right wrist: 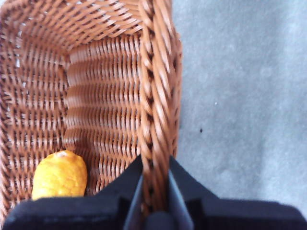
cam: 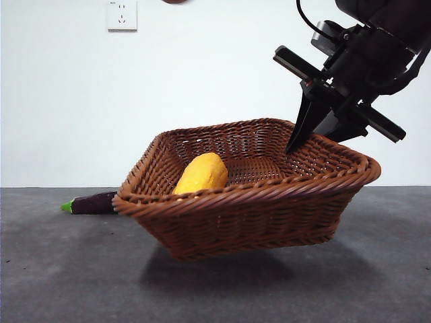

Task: Help me put the vegetables on the table into the basket

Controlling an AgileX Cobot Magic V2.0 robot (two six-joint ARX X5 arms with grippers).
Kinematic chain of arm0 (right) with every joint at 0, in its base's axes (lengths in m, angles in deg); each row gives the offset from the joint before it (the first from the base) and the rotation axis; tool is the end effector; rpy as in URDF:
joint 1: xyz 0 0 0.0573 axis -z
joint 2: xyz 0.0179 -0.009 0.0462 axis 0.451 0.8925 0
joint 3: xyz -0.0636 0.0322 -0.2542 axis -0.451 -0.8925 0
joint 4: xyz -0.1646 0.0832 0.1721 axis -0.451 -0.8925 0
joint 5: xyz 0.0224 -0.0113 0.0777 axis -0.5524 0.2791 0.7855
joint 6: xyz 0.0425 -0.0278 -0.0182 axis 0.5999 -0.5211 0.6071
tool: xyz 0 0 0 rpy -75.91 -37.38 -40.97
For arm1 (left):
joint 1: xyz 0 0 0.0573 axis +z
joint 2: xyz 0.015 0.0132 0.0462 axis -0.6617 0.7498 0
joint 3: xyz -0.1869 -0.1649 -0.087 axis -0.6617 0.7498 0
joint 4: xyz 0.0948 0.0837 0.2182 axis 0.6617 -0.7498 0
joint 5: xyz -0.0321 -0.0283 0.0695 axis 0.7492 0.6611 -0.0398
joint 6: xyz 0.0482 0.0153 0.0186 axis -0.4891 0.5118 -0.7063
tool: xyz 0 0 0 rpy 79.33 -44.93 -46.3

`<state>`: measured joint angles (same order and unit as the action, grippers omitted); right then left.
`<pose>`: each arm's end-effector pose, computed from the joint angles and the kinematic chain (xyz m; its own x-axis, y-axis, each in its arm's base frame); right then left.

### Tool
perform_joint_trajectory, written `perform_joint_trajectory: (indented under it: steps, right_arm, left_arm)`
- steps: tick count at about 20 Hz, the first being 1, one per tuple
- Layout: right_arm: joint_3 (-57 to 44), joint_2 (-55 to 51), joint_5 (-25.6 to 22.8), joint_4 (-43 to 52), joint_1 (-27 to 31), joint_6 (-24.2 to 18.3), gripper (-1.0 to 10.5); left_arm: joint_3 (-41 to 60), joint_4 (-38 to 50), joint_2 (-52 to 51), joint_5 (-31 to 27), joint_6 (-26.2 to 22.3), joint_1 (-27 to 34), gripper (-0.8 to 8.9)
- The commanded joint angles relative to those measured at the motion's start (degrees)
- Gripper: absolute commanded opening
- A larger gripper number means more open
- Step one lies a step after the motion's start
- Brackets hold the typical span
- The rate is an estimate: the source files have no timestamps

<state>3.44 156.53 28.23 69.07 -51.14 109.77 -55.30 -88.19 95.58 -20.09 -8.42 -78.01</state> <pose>0.2635 0.1286 0.2266 0.4872 0.5414 -0.6852 -0.2474 0.8381 0.4862 0.2067 -0.1685 0.3834 0.3004 -0.7479 -0.5919 0.8056 0.5312 -0.2624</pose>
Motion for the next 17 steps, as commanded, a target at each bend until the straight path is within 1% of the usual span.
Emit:
perform_joint_trajectory:
  steps: [1, 4, 9, 15, 16, 17]
  right_arm:
    - [-0.1, 0.2, 1.2, 1.1, -0.1, 1.3, -0.2]
    - [-0.1, 0.2, 1.5, 0.9, -0.1, 1.2, -0.2]
    - [-0.1, 0.2, 1.4, 1.7, -0.1, 1.2, -0.2]
    - [-0.1, 0.2, 1.4, 3.8, -0.1, 1.5, -0.2]
    - [-0.1, 0.2, 1.4, 4.0, -0.1, 1.5, -0.2]
    - [-0.1, 0.2, 1.4, 4.0, 0.0, 1.5, -0.2]
  left_arm:
    - [0.2, 1.2, 3.9, -1.0, -0.8, -3.7, -0.08]
    - [0.2, 1.5, 11.3, -5.9, -2.3, -6.8, -0.08]
    - [0.2, 3.4, 20.4, -5.0, -2.1, -7.0, -0.08]
    - [0.2, 3.8, 23.9, -5.0, -1.7, -7.0, 0.09]
    - [0.2, 3.8, 23.9, -4.8, -1.6, -7.0, 0.89]
    - [0.2, 3.8, 23.9, -3.7, -1.6, -7.0, 2.38]
